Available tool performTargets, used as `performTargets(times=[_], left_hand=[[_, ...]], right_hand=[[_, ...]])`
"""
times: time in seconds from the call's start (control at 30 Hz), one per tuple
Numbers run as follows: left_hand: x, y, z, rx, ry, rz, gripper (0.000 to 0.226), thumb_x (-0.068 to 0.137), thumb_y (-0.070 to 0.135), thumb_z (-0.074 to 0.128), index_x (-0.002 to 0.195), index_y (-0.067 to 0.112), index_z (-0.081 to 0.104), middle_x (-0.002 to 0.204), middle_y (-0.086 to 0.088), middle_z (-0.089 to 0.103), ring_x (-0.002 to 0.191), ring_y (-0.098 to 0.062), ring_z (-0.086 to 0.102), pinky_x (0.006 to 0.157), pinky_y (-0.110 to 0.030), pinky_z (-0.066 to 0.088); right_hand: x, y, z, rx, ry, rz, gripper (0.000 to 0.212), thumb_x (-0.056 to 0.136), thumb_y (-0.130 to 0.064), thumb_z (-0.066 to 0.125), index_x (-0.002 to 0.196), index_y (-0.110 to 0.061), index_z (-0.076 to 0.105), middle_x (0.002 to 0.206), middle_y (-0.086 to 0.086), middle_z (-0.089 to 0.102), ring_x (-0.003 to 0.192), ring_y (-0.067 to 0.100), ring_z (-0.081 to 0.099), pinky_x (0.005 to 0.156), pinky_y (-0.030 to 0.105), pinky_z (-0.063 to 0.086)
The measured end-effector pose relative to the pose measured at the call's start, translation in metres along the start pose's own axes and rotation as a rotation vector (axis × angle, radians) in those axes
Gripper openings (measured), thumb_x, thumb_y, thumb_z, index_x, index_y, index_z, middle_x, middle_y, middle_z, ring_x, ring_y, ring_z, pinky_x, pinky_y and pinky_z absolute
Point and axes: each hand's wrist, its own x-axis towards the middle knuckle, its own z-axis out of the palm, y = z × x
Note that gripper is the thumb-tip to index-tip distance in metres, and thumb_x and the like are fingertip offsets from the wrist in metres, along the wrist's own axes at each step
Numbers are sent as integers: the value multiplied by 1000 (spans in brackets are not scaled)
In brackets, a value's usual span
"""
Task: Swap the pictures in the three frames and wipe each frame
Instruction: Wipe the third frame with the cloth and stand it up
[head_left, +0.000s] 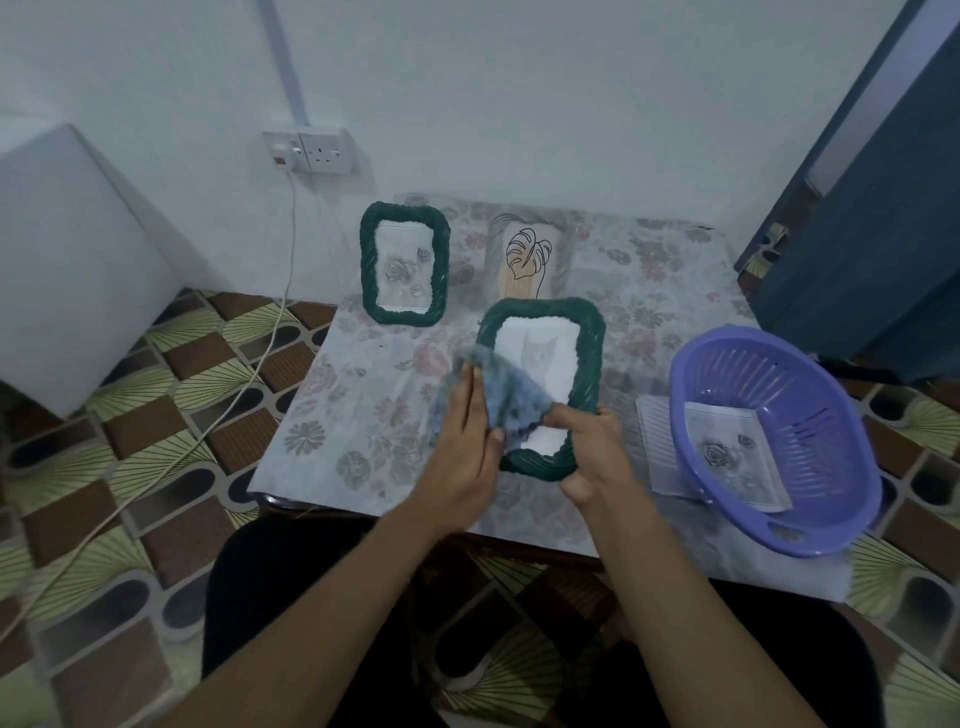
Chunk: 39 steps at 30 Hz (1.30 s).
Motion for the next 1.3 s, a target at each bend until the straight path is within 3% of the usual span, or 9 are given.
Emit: performTargets(times=[0.1,0.3,0.43,0.5,0.6,0.77,0.87,1.03,1.3], left_hand=[[-14,-3,5,-50,-19,-28,65,105,34,27,156,13,-8,158,15,-26,148,-2,-18,124,-34,0],[16,-7,-12,143,105,62,63,104,40,18,154,15,-12,161,4,-21,151,-12,-12,124,-38,3],[43,-3,-29,51,192,-77,67,101,46,18,156,8,13,161,-11,19,148,-19,17,122,-34,16],[48,3,-37,-16,275,-107,47,104,39,27,136,9,43,130,-10,53,120,-21,50,103,-32,41],[54,8,-48,78,304,-228,34,105,39,35,111,11,53,95,1,56,85,-18,54,62,-20,34],[64,2,-57,209,327,-389,52,104,48,29,78,11,53,70,1,50,73,-24,50,65,-31,28],[62,0,-57,88,349,-504,60,105,46,27,62,12,51,63,-5,53,65,-27,54,59,-32,33],[48,-9,-44,-204,424,-663,53,104,47,34,85,7,64,88,-15,67,84,-31,63,74,-38,50],[40,3,-27,-466,686,-788,21,105,31,41,108,13,52,106,-6,60,98,-24,57,88,-33,46]], right_hand=[[-4,3,-2,-26,10,19,26,65,11,74,90,7,67,90,22,68,82,36,66,81,69,51],[-16,20,-4,-60,-73,13,19,74,15,66,81,-2,63,78,15,63,77,32,62,76,50,53],[-23,23,-7,-131,-178,56,23,76,19,63,82,-4,61,81,13,57,80,31,57,78,46,49],[-23,19,-8,-145,-231,93,29,74,18,65,91,-5,59,86,14,55,83,32,57,78,47,51],[-18,10,-14,-175,-261,145,39,67,14,70,96,-7,55,87,15,55,81,32,60,72,45,54],[-13,-2,-23,-196,-285,207,37,83,21,55,62,-8,64,63,9,63,55,23,65,49,31,56],[-9,-9,-24,-215,-328,212,29,76,19,63,96,0,66,88,18,68,75,31,69,62,40,60],[-7,-29,-20,-222,-320,226,34,80,16,59,108,-1,65,91,16,72,76,29,71,62,36,60],[-9,-29,-12,179,-208,71,38,88,-15,59,125,-8,64,120,11,69,112,32,65,99,45,51]])
